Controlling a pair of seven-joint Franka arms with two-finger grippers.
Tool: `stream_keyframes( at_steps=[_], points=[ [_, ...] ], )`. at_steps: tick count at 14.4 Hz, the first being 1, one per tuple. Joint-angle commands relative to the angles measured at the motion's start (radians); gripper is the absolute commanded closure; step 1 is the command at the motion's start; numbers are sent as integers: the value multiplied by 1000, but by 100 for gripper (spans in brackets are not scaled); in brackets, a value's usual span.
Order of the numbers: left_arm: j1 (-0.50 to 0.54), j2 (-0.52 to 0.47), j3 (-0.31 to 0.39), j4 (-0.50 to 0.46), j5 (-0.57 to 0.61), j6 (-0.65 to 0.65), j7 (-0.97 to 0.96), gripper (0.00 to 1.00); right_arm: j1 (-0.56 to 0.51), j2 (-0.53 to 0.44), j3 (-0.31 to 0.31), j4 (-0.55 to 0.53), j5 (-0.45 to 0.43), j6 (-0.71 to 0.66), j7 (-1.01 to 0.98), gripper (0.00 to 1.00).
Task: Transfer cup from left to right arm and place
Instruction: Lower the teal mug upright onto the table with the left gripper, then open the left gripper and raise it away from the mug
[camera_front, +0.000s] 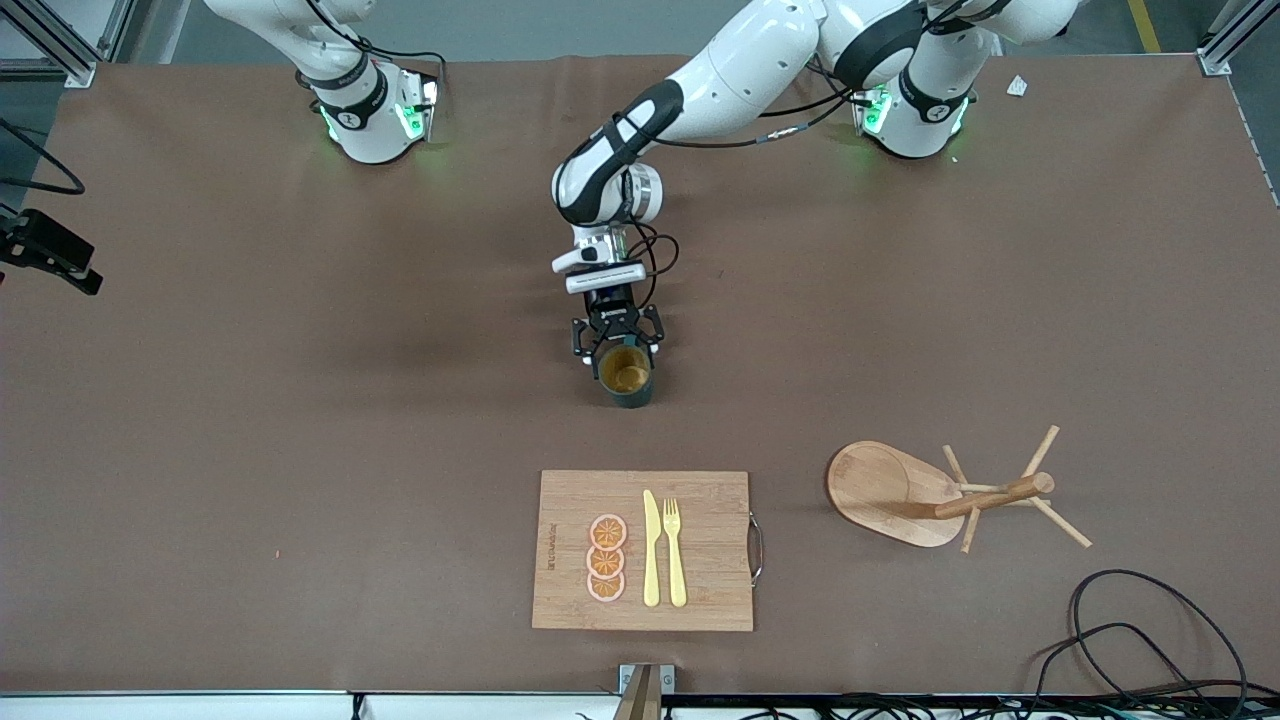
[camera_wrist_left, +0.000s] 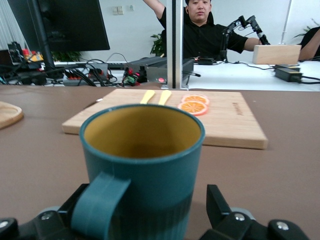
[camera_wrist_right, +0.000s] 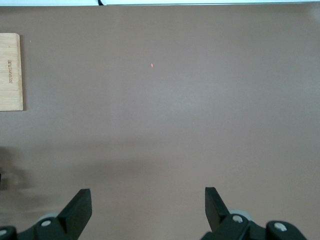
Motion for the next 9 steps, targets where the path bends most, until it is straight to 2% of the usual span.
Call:
stream_keyframes(
  at_steps=[1, 4, 7, 9],
  points=[
    [-22, -4, -56, 22, -34, -14, -10, 0, -6, -21, 4, -25, -11, 10, -8, 0],
    [-34, -80, -122, 22, -187, -45, 11, 0, -6, -21, 4, -23, -11, 10, -8, 0],
    [-30, -204, -185, 22, -424, -86, 112, 0, -6, -21, 4, -25, -11, 10, -8, 0],
    [-19, -302, -185, 22, -578, -87, 236, 0, -6, -21, 4, -25, -11, 10, -8, 0]
  ],
)
